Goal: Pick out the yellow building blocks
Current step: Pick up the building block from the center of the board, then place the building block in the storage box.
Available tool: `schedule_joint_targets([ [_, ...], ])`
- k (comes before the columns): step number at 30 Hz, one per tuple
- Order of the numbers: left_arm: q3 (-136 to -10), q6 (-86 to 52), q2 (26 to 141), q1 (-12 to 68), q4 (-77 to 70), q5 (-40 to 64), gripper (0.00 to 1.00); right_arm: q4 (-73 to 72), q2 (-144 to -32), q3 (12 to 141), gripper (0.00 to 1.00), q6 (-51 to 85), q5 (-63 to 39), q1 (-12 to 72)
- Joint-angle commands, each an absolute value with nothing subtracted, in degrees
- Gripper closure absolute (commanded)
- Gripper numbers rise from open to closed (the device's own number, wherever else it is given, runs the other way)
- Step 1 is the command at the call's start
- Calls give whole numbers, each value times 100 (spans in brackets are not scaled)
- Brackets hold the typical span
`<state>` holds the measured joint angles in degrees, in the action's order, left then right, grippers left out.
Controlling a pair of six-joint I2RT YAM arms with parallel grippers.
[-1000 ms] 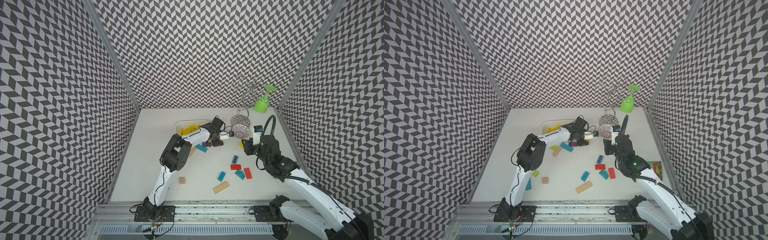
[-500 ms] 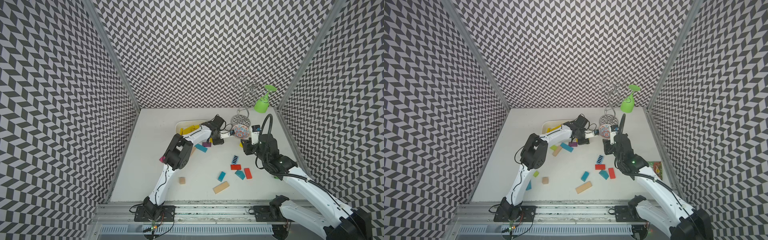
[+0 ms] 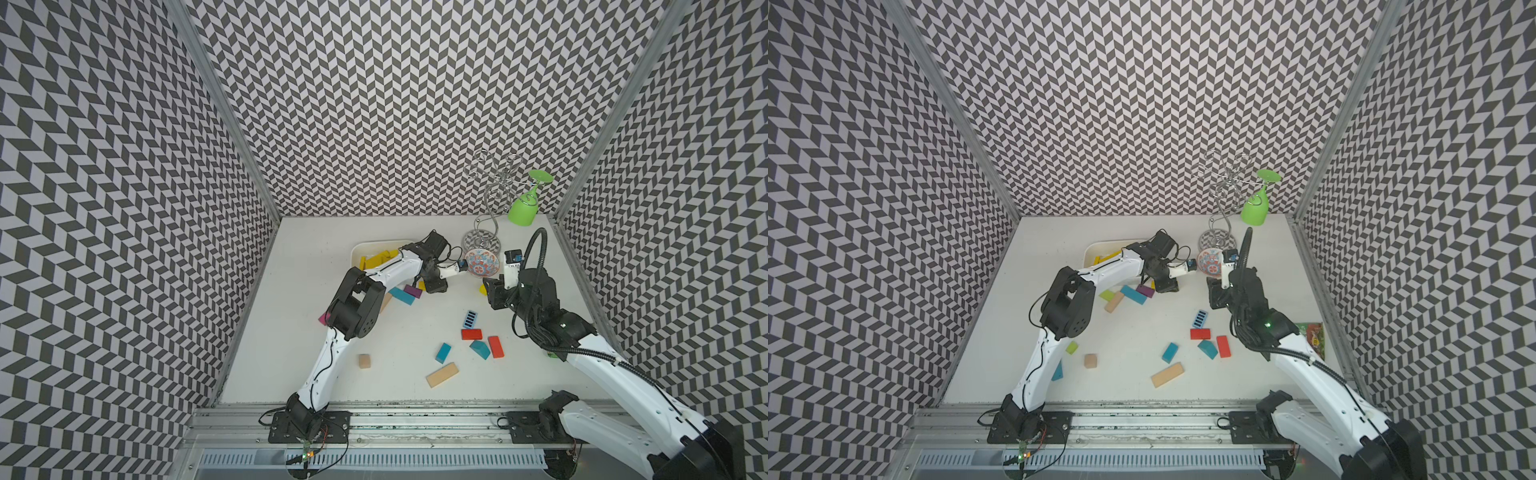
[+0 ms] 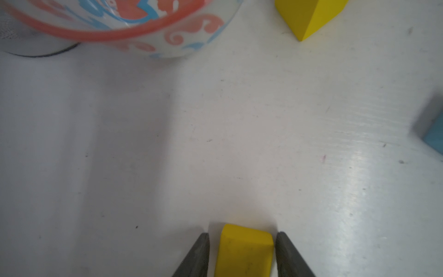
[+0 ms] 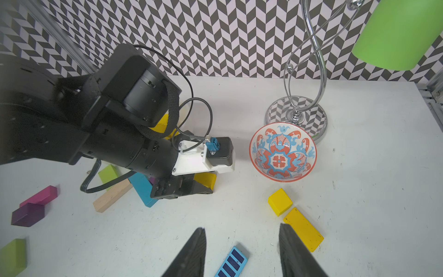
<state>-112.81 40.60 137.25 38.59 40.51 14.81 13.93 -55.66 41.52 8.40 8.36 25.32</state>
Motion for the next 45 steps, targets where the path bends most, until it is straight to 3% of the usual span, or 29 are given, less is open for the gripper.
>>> schedule_joint_targets([
  [1, -11257, 3925, 13892, 3931, 4551, 1310, 51, 1225, -5399, 4151, 50, 852, 927, 2505],
  [7, -11118, 3693, 13809, 3932, 4702, 1096, 55, 1222, -5310, 4091, 50, 896, 966, 2504],
  [15, -11030, 3507, 13831, 3902, 4546, 489, 77, 1195, -5300, 4078, 50, 907, 951, 2505],
  [24, -10939, 3555, 13269, 3973, 3691, 486, 100, 1160, -5276, 4080, 50, 971, 962, 2505],
  [38, -8618, 2539, 10765, 3943, 991, 1768, 100, 964, -5439, 4043, 50, 1064, 888, 2505],
  [45, -7912, 863, 10016, 3137, -47, 1344, 100, 929, -5484, 4074, 50, 1072, 863, 2503],
])
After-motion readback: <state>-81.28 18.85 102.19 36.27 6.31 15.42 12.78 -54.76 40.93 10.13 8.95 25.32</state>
